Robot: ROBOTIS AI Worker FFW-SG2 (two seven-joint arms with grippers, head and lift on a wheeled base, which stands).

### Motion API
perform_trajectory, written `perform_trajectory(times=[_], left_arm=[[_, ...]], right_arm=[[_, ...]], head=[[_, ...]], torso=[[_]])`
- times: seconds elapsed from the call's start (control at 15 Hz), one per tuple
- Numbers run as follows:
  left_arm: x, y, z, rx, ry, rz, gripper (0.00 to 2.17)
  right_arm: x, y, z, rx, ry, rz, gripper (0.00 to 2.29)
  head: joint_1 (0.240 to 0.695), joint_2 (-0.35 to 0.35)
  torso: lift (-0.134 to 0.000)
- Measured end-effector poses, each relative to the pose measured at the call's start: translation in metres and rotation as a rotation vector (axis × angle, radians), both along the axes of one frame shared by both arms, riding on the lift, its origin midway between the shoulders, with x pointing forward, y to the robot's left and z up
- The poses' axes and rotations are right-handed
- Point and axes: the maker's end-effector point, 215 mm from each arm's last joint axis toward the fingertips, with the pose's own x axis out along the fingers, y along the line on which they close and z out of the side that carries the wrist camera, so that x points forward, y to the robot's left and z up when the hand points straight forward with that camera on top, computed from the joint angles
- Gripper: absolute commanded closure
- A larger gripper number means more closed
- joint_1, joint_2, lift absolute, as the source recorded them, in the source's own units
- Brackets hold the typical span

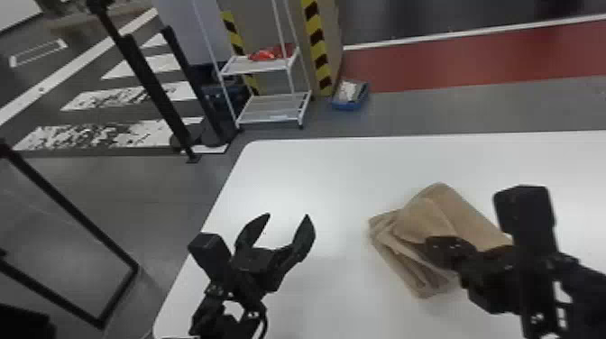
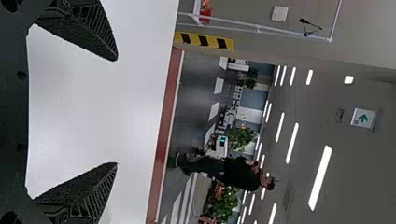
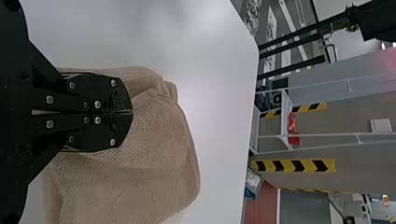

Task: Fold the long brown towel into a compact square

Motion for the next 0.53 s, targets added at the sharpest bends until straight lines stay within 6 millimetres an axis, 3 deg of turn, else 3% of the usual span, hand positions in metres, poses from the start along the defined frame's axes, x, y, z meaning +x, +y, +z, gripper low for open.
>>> perform_trajectory(times=[0.13,0.27,0.4,0.53], left_arm=[[0.001,0.000,0.000,-0.001,0.000,-0.001,0.08],[0.001,0.000,-0.001,-0.001,0.000,-0.001,0.08],[0.002,-0.001,-0.002,-0.002,0.002,-0.002,0.08],[0.003,-0.002,-0.001,-0.004,-0.001,-0.005,0.08]], right_arm=[[-0.014,-0.046,-0.010,0.005,0.090,-0.071,2.03],[-0.025,-0.074,-0.013,0.040,0.137,-0.113,2.03],[-0.023,-0.079,-0.002,0.099,0.122,-0.115,2.03],[-0.013,-0.066,0.008,0.118,0.087,-0.089,2.03]], head=[[0.695,0.273],[0.695,0.243],[0.695,0.232],[0.695,0.240]], torso=[[-0.117],[-0.117],[-0.117],[-0.117]])
